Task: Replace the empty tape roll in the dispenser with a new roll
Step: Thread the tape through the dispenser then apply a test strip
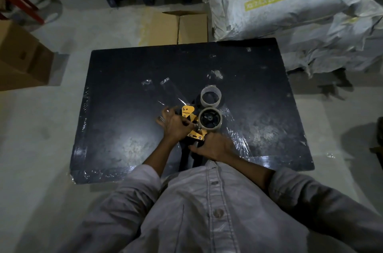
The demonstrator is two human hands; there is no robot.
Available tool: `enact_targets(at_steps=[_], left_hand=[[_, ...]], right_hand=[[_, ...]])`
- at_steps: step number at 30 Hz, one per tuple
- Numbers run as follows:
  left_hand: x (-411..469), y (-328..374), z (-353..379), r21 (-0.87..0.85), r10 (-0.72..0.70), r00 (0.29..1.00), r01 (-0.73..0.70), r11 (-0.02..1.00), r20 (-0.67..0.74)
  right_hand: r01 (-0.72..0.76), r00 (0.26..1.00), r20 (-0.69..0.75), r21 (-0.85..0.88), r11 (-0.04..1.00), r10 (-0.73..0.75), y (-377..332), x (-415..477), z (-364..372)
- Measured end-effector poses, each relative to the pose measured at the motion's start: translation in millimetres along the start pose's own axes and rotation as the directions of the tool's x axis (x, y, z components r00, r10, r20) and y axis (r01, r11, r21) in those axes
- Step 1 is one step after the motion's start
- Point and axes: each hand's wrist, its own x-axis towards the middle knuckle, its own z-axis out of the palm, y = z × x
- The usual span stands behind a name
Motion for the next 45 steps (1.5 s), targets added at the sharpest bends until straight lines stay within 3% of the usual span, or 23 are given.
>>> enact_targets(at_steps=[12, 18, 25, 31, 45], left_hand=[[-0.4, -10.0, 1.5, 0.007, -0.023, 1.000, 0.023, 1.000, -0.022], [-0.3, -15.1, -0.1, 0.056, -0.034, 0.998, 0.037, 0.998, -0.048], [-3.3, -20.0, -3.2, 0.222, 0.141, 0.977, -0.104, 0.969, -0.160], [-15.8, -38.0, 0.0, 0.299, 0.356, 0.905, -0.282, 0.912, -0.233], [-38.1, -53.9, 2.2, 0.325, 0.391, 0.854, -0.283, 0.902, -0.342]], right_hand=[[-0.075, 0.996, 0.060, 0.157, 0.985, 0.066, -2.2, 20.6, 26.5], [-0.015, 0.999, 0.033, 0.104, 0.994, 0.012, -3.0, 11.9, 8.4], [0.004, 0.999, 0.035, 0.068, 0.998, -0.007, 2.0, 14.0, 11.1], [0.083, 0.994, 0.069, 0.033, 0.996, -0.085, 5.3, 16.1, 9.6], [0.135, 0.988, 0.071, 0.040, 0.990, -0.138, 6.3, 18.4, 11.0]])
